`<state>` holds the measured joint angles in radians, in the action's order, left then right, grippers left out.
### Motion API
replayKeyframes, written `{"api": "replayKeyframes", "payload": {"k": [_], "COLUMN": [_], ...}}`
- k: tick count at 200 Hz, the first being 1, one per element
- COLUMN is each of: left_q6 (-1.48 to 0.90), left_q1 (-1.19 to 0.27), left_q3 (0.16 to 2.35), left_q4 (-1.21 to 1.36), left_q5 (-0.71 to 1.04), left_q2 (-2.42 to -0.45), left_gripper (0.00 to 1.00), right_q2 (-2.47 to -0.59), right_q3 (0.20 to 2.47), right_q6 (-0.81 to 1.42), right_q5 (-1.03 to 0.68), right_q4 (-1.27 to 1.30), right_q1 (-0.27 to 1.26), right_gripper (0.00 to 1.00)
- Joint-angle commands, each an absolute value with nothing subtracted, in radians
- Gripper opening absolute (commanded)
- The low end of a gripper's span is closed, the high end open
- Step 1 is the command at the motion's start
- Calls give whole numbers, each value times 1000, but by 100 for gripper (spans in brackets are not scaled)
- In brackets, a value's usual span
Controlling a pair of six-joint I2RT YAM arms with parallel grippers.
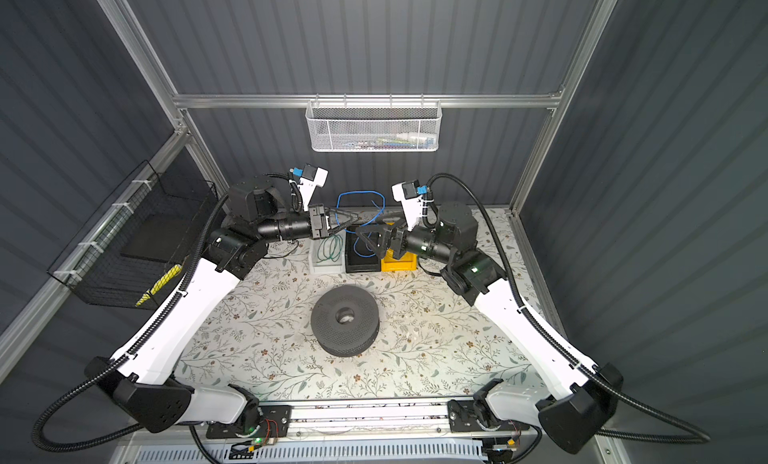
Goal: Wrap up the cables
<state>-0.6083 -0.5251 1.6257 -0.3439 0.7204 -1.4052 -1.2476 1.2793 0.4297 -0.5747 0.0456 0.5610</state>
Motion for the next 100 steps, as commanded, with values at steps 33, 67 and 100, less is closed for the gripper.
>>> {"api": "replayKeyframes", "payload": {"k": [33,67,100], "left_q6": [-573,-540,-481], "left_q1": [-535,-534,-535], "left_q3": [1597,1594,1618], "left_q4": [-337,-377,-443], "left_q5": [747,732,685], "left_q2": [-1376,-1359,-1345], "left_gripper": [0,0,0], "right_q2": [-1275,-1261,-1209], "right_q3": [1339,1349,1363], "right_q6": [442,432,394], "right_q5": [-516,-474,-403], "right_q4": [99,58,-72], "right_q1": [565,563,534], "right_gripper": [63,26,0]}}
